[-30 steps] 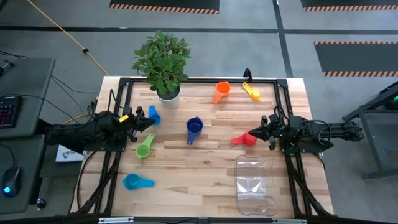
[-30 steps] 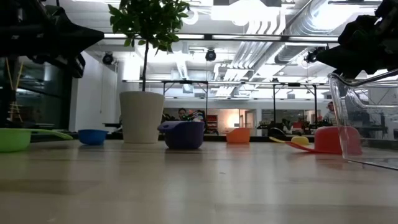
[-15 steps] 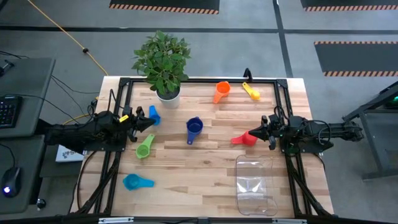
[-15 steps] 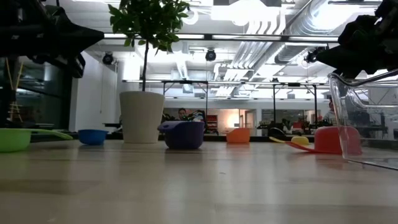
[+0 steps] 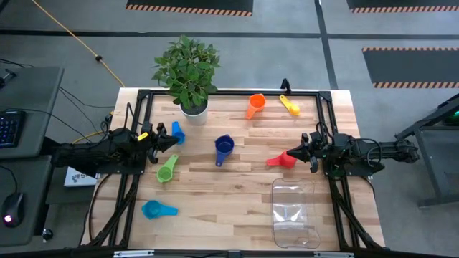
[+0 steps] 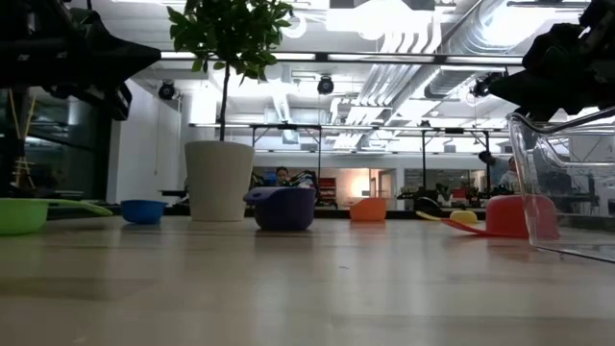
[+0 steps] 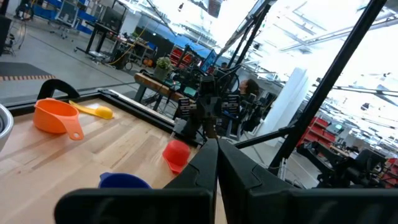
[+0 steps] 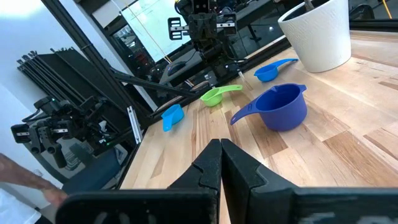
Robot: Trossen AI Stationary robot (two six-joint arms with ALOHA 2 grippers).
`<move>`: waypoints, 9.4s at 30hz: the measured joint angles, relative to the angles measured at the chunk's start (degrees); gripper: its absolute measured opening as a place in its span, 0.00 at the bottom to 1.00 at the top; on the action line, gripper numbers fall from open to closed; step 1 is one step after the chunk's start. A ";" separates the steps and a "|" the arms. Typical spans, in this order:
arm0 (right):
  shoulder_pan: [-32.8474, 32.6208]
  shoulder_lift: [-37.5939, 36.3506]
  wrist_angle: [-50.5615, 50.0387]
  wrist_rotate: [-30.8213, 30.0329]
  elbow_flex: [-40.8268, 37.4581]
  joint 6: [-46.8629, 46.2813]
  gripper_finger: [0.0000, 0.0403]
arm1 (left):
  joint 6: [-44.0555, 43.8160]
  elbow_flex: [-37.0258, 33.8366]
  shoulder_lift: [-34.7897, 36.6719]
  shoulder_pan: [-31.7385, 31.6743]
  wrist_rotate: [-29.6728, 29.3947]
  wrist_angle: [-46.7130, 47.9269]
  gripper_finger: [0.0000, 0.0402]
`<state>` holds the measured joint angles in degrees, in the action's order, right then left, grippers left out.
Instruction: Nest measuring cups in basket
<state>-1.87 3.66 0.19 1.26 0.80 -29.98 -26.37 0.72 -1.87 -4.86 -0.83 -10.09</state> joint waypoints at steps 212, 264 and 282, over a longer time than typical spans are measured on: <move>0.00 0.50 0.01 -0.18 0.00 0.00 0.00 | -14.96 54.66 -65.46 15.96 -13.56 44.23 0.43; 29.56 76.93 -20.45 -20.28 53.07 -31.79 0.57 | -1.91 28.95 -39.41 19.90 -25.28 -7.80 0.43; 35.10 103.16 -26.45 -20.18 68.57 -41.16 0.48 | -4.46 28.95 -39.41 19.90 -25.26 -8.23 0.43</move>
<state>33.23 106.83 -26.26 -18.92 69.36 -71.14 -30.83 29.67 -41.28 15.03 -26.09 -18.32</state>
